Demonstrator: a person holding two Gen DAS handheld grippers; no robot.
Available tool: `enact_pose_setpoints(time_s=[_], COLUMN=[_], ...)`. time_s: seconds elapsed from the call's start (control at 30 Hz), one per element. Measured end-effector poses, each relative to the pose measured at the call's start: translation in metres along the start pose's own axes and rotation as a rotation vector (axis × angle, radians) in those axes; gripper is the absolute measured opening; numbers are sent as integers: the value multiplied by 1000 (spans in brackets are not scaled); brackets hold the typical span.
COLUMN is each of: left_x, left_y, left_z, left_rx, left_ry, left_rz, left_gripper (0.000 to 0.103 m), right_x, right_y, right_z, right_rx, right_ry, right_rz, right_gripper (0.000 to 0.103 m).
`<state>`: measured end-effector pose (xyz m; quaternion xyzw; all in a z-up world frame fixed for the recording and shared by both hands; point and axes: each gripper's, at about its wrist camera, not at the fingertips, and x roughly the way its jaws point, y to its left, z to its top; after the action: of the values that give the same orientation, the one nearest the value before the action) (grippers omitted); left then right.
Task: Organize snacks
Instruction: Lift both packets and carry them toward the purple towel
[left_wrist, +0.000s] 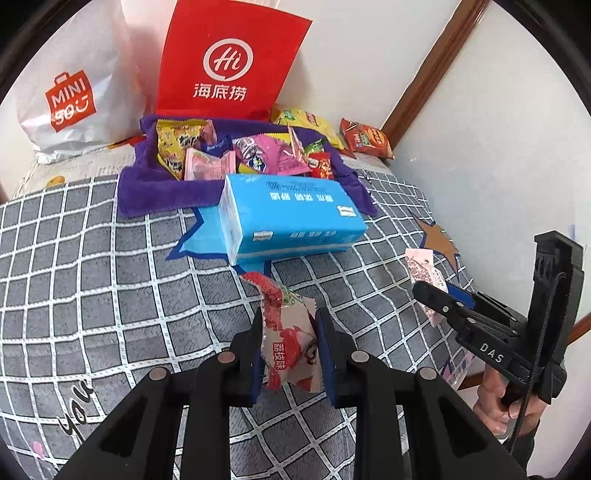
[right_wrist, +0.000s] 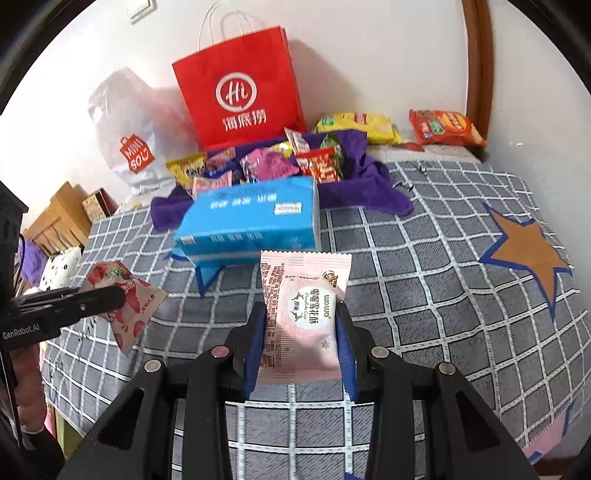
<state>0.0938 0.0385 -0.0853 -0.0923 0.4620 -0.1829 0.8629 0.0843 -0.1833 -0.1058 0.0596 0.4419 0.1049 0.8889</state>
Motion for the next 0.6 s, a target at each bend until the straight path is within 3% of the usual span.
enact_pose_setpoints(time_s=[0.6], left_x=[-15], left_y=[-3], left_z=[34], left_rx=[53], left_ry=[-13], left_rz=[-51], left_gripper=[24], right_x=[-34], right_y=[20], right_z=[35], right_rx=[71], right_ry=[-95], right_rz=[-46], right_gripper=[36])
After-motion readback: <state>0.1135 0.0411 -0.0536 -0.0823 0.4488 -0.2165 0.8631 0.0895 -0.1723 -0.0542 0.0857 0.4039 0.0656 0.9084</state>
